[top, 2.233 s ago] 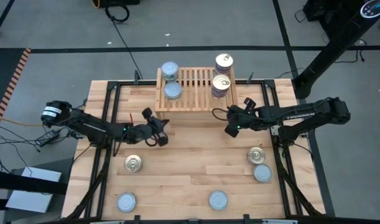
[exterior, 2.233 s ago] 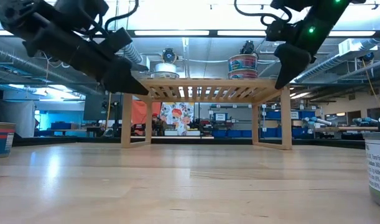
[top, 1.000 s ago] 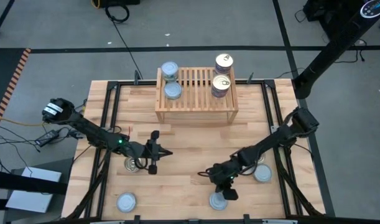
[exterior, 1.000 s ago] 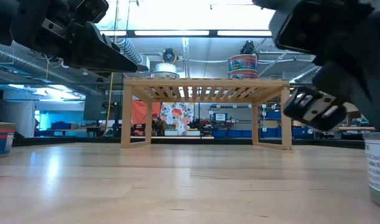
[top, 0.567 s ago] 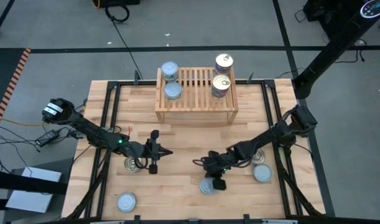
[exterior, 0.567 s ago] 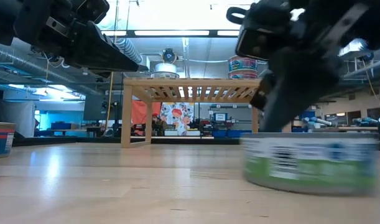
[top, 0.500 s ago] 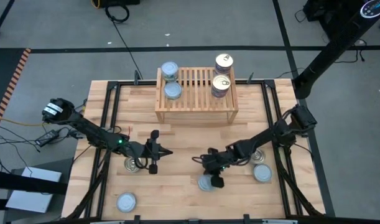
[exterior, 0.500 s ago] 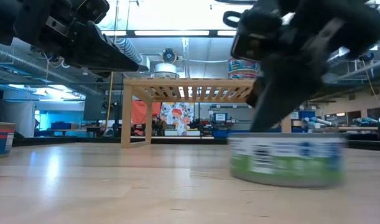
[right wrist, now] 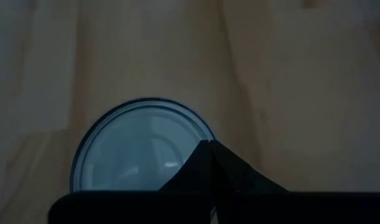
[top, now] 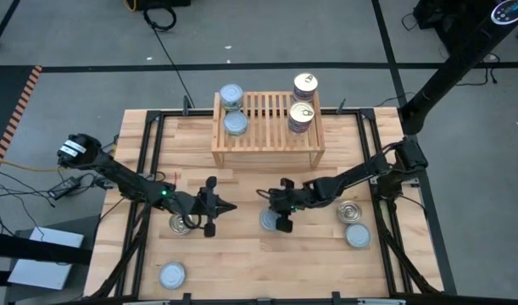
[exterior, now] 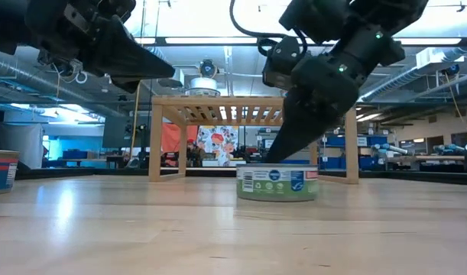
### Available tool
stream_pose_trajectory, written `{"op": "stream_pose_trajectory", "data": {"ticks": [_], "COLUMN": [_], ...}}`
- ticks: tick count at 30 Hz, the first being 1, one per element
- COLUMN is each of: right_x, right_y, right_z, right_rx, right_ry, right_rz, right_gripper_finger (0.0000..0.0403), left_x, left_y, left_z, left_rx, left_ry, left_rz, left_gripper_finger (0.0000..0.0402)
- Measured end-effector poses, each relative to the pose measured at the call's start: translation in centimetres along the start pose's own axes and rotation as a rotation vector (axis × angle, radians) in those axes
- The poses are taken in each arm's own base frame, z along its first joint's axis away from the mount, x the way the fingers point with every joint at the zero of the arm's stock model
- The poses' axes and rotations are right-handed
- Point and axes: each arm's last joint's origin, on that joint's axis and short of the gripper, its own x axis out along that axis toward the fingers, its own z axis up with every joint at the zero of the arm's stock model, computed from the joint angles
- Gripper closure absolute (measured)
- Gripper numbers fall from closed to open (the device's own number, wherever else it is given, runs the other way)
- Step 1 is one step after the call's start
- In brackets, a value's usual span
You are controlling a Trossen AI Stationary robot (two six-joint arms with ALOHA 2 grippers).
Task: Stack canned seafood by type on shelf
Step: Stack the green tuna can on top of the other green tuna can on the shelf
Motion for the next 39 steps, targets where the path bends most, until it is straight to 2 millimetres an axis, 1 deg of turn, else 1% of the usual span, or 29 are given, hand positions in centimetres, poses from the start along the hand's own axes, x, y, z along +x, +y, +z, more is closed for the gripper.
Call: {"op": "stream_pose_trajectory", "data": {"ticks": [3, 5, 8, 10, 14, 19, 22, 26, 29, 32, 39], "right_x": [0.1, 0.1, 0.1, -0.5, -2.6, -5.6, -7.0, -8.1, -8.4, -8.6, -8.6], "right_y": [-0.5, -0.6, -0.5, 0.0, 1.7, 3.9, 5.0, 6.3, 7.0, 7.3, 7.5], "right_z": [0.4, 0.7, 1.0, 1.3, 1.9, 1.1, 0.3, -0.6, -1.0, -1.3, -1.4], "right_rx": [0.004, -0.005, -0.042, -0.072, -0.12, -0.151, -0.143, -0.141, -0.149, -0.151, -0.158], "right_ry": [-0.026, -0.055, -0.069, -0.046, 0.0, 0.03, 0.031, 0.011, 0.002, 0.003, 0.003], "right_rz": [-0.012, -0.008, -0.006, -0.003, -0.005, -0.077, -0.13, -0.172, -0.177, -0.178, -0.184], "right_gripper_finger": [0.0395, 0.0395, 0.0395, 0.0395, 0.0395, 0.0395, 0.0395, 0.0395, 0.0395, 0.0395, 0.0395], "left_x": [0.5, 1.3, 2.7, 3.7, 5.9, 8.2, 9.4, 10.8, 11.6, 12.1, 12.4], "left_y": [-0.1, -0.1, -0.3, -0.6, -0.8, -0.8, -0.8, -0.9, -0.7, -0.3, 0.4], "left_z": [-0.1, -0.4, -0.5, -0.4, -0.2, -0.3, 0.0, 0.2, 0.2, -0.3, -1.0], "left_rx": [-0.058, -0.117, -0.176, -0.203, -0.294, -0.347, -0.365, -0.388, -0.443, -0.466, -0.482], "left_ry": [-0.033, -0.057, -0.054, -0.04, 0.005, 0.149, 0.197, 0.235, 0.247, 0.291, 0.338], "left_rz": [0.023, 0.028, 0.045, 0.055, 0.081, 0.156, 0.185, 0.147, 0.136, 0.172, 0.19], "left_gripper_finger": [0.0388, 0.0381, 0.0364, 0.0347, 0.0313, 0.0284, 0.0279, 0.0279, 0.0279, 0.0279, 0.028]}}
